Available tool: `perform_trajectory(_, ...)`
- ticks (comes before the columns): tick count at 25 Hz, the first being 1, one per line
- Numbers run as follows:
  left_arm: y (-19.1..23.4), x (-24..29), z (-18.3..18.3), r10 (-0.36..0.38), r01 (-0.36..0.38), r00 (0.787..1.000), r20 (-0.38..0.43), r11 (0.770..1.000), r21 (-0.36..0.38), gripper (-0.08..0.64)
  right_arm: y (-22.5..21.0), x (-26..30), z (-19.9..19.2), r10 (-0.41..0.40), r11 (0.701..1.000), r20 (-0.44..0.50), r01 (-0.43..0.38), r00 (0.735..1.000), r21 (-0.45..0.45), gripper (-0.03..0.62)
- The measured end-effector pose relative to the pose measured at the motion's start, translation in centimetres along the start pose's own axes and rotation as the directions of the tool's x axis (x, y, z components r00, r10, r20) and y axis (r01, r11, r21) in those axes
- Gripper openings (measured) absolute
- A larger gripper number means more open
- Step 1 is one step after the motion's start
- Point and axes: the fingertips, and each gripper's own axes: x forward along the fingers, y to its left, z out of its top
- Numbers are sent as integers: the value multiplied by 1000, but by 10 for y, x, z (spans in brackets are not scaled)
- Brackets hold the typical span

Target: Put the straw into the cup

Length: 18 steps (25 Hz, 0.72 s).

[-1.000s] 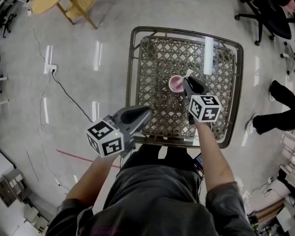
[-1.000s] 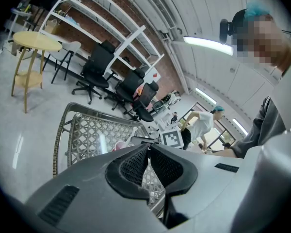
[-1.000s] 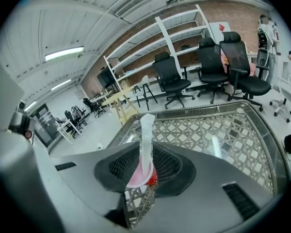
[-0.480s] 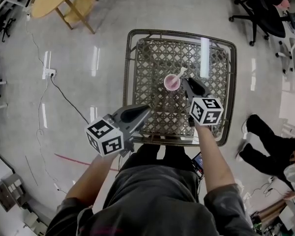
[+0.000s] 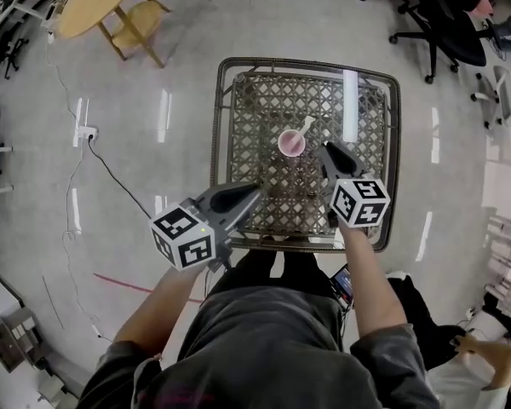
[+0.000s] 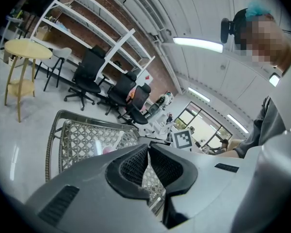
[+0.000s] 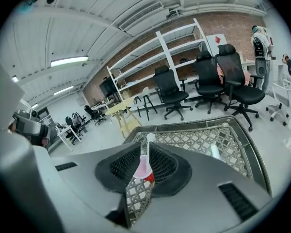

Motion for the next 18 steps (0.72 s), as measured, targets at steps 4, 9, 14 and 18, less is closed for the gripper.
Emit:
perform_trajectory(4, -8, -2, 2, -2, 2, 1000, 5, 1000, 14, 26, 6, -13, 6, 7, 1000, 19, -7, 1000, -4, 46)
perform_trajectory(9, -21, -6, 4, -6, 6, 1000, 12, 1000, 28, 26, 20, -33, 12, 33, 999, 35, -32, 999, -6, 46)
perform_trajectory(14, -28, -6, 8, -12, 11, 1000, 15, 999, 51, 26, 28, -51, 22, 52, 999, 66, -51, 996, -9, 46)
perform_trajectory(18, -34, -11, 10, -13, 12, 1000, 19, 998, 64, 26, 38, -69, 31, 70, 998, 84, -69, 994, -14, 44)
